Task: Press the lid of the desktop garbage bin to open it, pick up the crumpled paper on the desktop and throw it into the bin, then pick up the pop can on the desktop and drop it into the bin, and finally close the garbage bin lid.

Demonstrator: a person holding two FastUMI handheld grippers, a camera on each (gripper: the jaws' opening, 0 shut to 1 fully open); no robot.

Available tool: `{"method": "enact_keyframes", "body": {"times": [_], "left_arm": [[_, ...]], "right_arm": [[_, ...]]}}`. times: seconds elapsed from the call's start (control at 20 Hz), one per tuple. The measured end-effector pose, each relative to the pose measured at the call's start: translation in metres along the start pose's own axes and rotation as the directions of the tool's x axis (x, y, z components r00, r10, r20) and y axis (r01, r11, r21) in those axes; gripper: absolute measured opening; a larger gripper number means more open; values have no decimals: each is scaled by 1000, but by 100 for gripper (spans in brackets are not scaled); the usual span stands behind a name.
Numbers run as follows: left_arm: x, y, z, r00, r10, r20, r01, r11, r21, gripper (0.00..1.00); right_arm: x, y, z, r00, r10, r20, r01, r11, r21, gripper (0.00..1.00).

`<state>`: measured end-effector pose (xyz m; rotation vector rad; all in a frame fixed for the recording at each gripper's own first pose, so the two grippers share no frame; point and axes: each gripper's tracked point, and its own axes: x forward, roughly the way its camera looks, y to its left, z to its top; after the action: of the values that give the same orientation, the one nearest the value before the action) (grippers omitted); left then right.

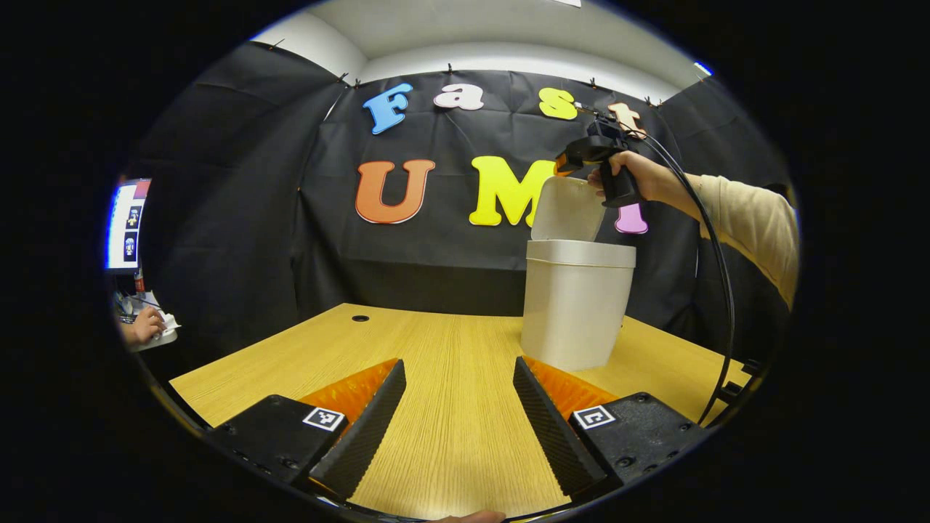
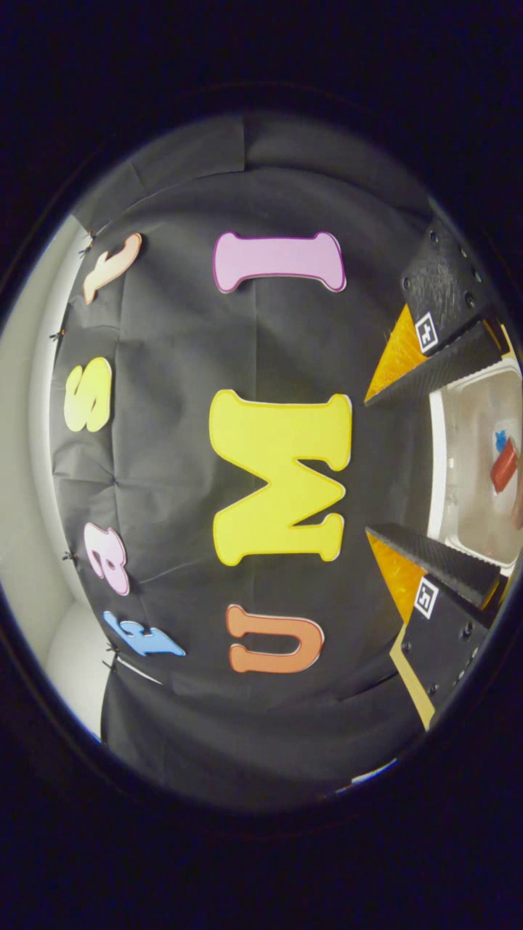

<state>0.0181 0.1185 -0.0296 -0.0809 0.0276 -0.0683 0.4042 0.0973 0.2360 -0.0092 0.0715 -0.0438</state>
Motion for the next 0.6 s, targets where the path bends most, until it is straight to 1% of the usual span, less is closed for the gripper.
{"method": "enact_keyframes", "body": {"times": [0.1, 0.25, 0.35, 0.5, 0.55, 0.6], "left_arm": [[-1, -5, 7, 1000, 10, 5, -10, 1000, 22, 98], [4, -17, 7, 1000, 3, 3, -3, 1000, 24, 98], [8, -28, 3, 1000, -6, -14, 6, 1000, 15, 98], [11, -44, -8, 999, -23, -45, 23, 1000, -4, 98], [10, -49, -7, 998, -30, -47, 30, 1000, -8, 98], [9, -52, -7, 998, -35, -47, 35, 999, -3, 98]], "right_arm": [[-11, 4, -19, 999, 5, -39, -5, 1000, 0, 93], [-25, 2, -46, 995, -19, -95, 18, 1000, -9, 93], [-33, -2, -67, 988, -38, -151, 35, 999, -21, 95], [-44, -15, -105, 961, -67, -267, 59, 998, -39, 96], [-47, -16, -113, 951, -63, -303, 55, 998, -35, 98], [-49, -14, -121, 943, -54, -329, 46, 998, -32, 97]]}}
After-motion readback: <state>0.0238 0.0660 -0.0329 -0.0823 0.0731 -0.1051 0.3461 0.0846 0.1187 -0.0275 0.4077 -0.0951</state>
